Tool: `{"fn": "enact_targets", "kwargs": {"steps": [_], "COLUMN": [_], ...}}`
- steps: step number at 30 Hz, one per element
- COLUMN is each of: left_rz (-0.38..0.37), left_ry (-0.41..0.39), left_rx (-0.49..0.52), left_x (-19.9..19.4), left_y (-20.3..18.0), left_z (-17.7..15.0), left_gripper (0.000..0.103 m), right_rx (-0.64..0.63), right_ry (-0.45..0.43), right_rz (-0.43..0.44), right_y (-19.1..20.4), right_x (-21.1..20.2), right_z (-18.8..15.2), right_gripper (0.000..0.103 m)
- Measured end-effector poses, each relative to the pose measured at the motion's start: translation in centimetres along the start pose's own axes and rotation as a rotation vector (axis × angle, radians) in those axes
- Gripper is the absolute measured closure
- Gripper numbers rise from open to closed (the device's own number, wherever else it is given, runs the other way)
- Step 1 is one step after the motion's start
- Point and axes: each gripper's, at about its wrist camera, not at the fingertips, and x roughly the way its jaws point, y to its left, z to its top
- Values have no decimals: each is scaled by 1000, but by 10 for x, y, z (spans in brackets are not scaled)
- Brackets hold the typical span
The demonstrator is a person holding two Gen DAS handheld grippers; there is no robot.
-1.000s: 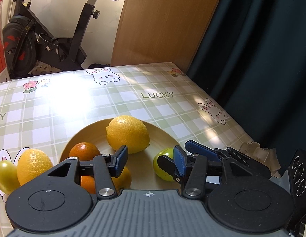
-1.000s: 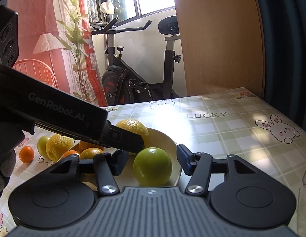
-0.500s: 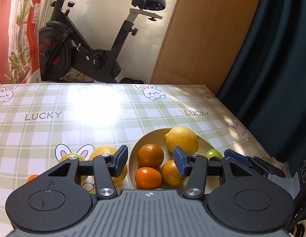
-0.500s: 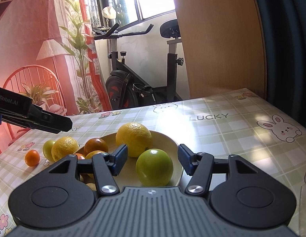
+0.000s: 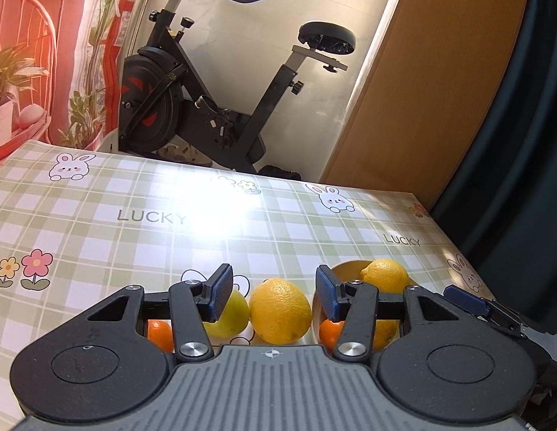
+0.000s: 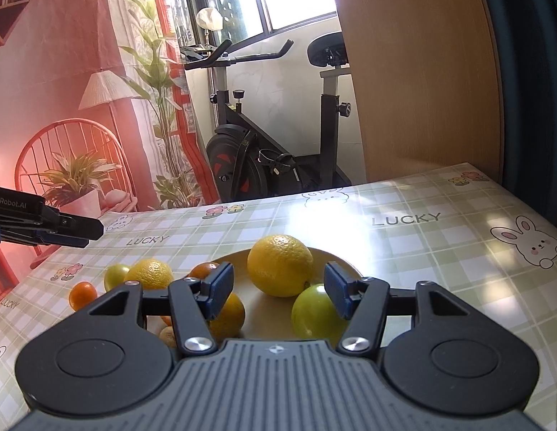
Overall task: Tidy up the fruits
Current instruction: 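Move the open left gripper to the large yellow lemon on the table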
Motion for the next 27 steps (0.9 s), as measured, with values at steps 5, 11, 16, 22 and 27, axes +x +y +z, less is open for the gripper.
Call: {"fn": "enact_targets", "kwargs": {"steps": [5, 11, 16, 22, 27], "left_rz": [27, 45, 33, -6, -36], "left_ry": [-33, -44, -38, -20, 3], "left_rx": [-40, -69, -86, -88, -87], "left_x": [-13, -20, -16, -2, 16], "left_y": [20, 42, 49, 46, 45], "left_z": [2, 5, 3, -1, 0], "left_gripper": [49, 49, 49, 49, 50], "right_rx": [-24, -80, -121, -201, -273], "right_ry": [-8, 9, 50, 150, 223], "right_rz": [42, 105, 144, 185, 186], "right_y": [20, 51, 74, 100, 120], "right_x": [2, 14, 29, 60, 84], "right_z": [13, 22, 22, 16, 10], "right_gripper": [43, 43, 43, 44, 43]}}
